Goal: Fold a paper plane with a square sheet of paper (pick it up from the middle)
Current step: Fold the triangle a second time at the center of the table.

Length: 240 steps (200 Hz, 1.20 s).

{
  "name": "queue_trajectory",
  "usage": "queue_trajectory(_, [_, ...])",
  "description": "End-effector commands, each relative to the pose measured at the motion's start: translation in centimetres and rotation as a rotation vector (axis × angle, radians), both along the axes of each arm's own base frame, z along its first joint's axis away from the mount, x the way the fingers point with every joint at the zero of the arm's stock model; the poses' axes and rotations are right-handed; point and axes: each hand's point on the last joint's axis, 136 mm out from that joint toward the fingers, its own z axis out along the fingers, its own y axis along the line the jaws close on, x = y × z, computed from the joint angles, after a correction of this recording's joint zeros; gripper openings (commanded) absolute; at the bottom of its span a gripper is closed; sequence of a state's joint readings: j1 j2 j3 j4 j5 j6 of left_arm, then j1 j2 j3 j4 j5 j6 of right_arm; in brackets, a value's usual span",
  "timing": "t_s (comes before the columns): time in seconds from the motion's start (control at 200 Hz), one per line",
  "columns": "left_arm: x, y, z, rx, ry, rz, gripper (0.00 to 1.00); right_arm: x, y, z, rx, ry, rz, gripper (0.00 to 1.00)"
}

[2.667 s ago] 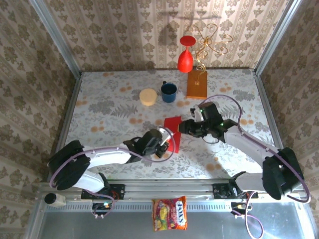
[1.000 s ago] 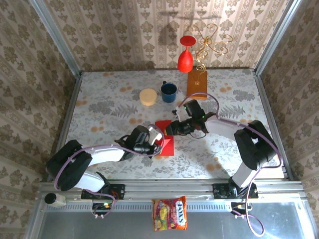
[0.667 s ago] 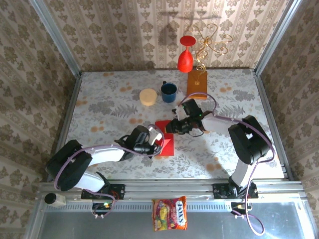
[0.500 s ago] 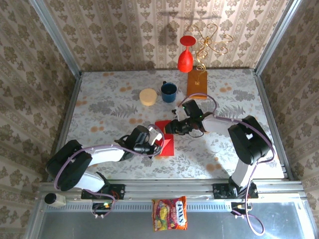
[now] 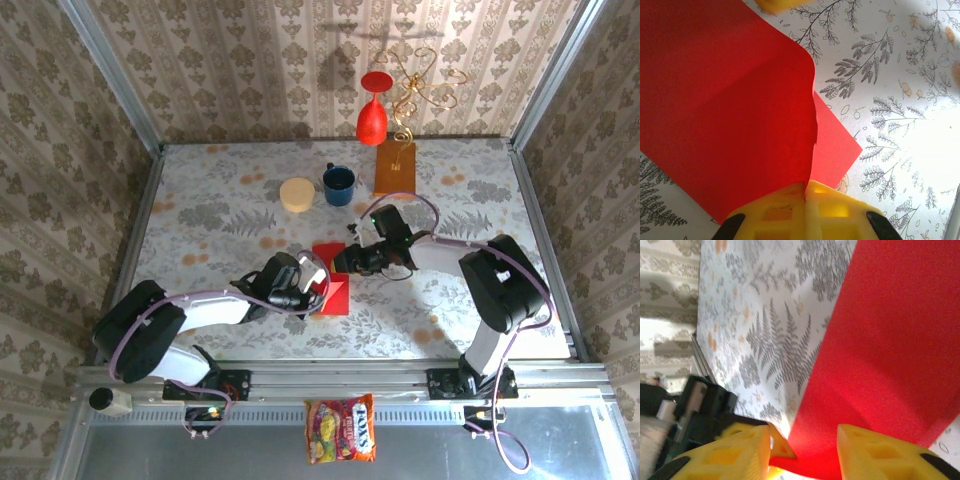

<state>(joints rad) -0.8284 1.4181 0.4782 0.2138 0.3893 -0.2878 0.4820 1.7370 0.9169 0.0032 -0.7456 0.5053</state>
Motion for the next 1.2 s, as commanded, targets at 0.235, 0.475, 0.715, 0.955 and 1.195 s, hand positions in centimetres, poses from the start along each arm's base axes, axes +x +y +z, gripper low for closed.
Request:
queue_trajectory(0.235, [0.3, -0.2, 0.0, -0.005, 0.012, -0.002, 0.00, 1.9, -0.5, -3.0, -0.118, 0.090, -0.099, 0.26])
queue_trajectory(0.475, [0.3, -0.3, -0.1, -0.004, 0.014, -0.003, 0.00, 0.3, -0.3, -1.3, -0.018, 0.039, -0.043, 0.38])
queue_trajectory(0.715, [0.2, -0.4, 0.0, -0.008, 0.021, -0.009, 0.00, -1.9, 0.0, 0.1, 0.069, -0.005, 0.040, 0.50])
queue_trajectory(0.955, [0.2, -0.4, -0.1, -0.003, 0.025, -0.012, 0.00, -2.9, -0.2, -0.8, 0.072, 0.029, 0.028, 0.50])
queue_trajectory(1.195, [0.3, -0.3, 0.0, -0.003, 0.021, -0.005, 0.00, -3.2, -2.3, -0.9, -0.012, 0.156, -0.182, 0.53])
